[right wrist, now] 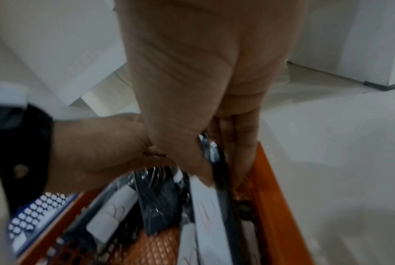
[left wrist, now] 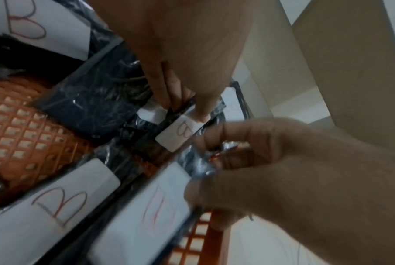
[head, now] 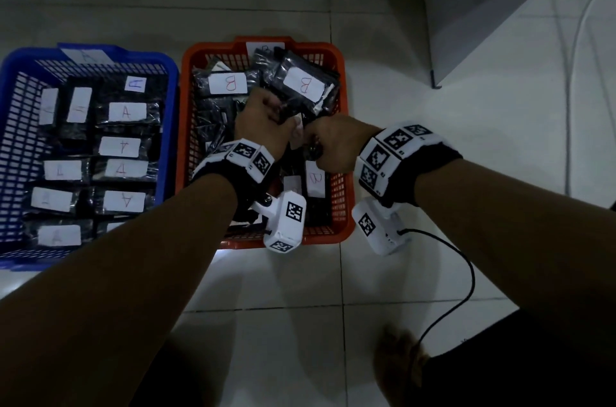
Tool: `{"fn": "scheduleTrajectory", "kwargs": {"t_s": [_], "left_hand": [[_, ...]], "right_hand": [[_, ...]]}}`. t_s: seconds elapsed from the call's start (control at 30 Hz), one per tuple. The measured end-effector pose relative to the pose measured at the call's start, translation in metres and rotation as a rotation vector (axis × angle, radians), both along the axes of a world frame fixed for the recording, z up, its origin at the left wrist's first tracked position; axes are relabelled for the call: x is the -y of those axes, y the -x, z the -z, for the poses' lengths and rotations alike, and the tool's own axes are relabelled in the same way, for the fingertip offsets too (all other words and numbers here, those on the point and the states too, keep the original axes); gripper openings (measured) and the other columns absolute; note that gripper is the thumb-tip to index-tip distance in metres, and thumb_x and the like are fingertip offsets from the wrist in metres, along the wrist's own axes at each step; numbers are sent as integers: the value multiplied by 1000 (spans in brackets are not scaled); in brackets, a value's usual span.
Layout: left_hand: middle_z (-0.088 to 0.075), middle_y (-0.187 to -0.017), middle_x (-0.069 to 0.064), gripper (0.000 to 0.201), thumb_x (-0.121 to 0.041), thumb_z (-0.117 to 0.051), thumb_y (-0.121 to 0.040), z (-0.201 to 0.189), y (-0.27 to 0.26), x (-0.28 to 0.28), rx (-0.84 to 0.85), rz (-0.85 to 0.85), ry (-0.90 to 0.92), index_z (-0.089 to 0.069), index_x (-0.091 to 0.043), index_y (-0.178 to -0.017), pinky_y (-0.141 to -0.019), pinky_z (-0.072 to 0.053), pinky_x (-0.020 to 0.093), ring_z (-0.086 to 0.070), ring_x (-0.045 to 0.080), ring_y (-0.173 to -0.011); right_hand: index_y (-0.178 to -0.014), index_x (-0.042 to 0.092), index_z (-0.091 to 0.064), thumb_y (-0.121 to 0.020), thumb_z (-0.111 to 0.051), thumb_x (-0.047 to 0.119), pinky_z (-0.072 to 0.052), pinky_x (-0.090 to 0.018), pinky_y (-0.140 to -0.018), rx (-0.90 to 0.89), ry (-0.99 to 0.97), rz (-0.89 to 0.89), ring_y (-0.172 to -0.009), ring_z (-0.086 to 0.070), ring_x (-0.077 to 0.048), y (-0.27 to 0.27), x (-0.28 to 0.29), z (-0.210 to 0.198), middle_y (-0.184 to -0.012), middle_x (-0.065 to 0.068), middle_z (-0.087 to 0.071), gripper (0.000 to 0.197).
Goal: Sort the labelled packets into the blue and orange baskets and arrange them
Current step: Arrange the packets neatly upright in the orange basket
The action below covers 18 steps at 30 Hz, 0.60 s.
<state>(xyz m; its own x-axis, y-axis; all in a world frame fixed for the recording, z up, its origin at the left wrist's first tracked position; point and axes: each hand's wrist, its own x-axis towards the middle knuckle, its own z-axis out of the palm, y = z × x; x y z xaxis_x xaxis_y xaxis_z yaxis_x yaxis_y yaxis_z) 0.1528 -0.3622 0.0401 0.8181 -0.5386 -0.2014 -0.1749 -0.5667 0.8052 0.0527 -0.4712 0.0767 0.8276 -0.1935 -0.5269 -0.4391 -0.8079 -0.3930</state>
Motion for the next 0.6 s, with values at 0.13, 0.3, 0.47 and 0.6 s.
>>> {"fn": "scheduleTrajectory", "kwargs": {"t_s": [0.13,0.3,0.47,0.6], "left_hand": [[-62,-98,-6,32,-17,-72,-81,-13,-19,-8,5,188,47,-58,-20,-110,-78,-49,21,-60,9,-86],[-63,-107,5,32,-5,-73,-80,-31,-21,-18,-390,447,-296,-64,-16,-108,-72,-60,38,-67,22,-90],[-60,-105,5,30,-3,-72,-79,-14,-8,-27,-294,477,-414,-62,-20,-102,-66,-60,39,-67,24,-79],[-63,-103,5,28,-6,-74,-77,-4,-6,-33,-374,384,-363,-64,-17,-100,-69,-60,40,-67,23,-83]], "right_hand": [[-106,6,-66,-87,-59,15,-47,-29,-70,-56,109,-88,-95,-63,-27,-3,-4,-1,-104,-10,-66,22],[-102,6,-63,-86,-57,8,-38,-25,-54,-53,223,-225,-75,-57,-25,0,-17,-2,-101,-13,-64,18],[-96,6,-64,-84,-58,6,-35,-28,-59,-23,379,-378,-81,-63,-29,8,-20,-1,-95,-11,-66,14],[-92,12,-67,-78,-59,8,-36,-29,-69,-28,438,-413,-85,-64,-26,12,-23,13,-92,-5,-69,17]]}}
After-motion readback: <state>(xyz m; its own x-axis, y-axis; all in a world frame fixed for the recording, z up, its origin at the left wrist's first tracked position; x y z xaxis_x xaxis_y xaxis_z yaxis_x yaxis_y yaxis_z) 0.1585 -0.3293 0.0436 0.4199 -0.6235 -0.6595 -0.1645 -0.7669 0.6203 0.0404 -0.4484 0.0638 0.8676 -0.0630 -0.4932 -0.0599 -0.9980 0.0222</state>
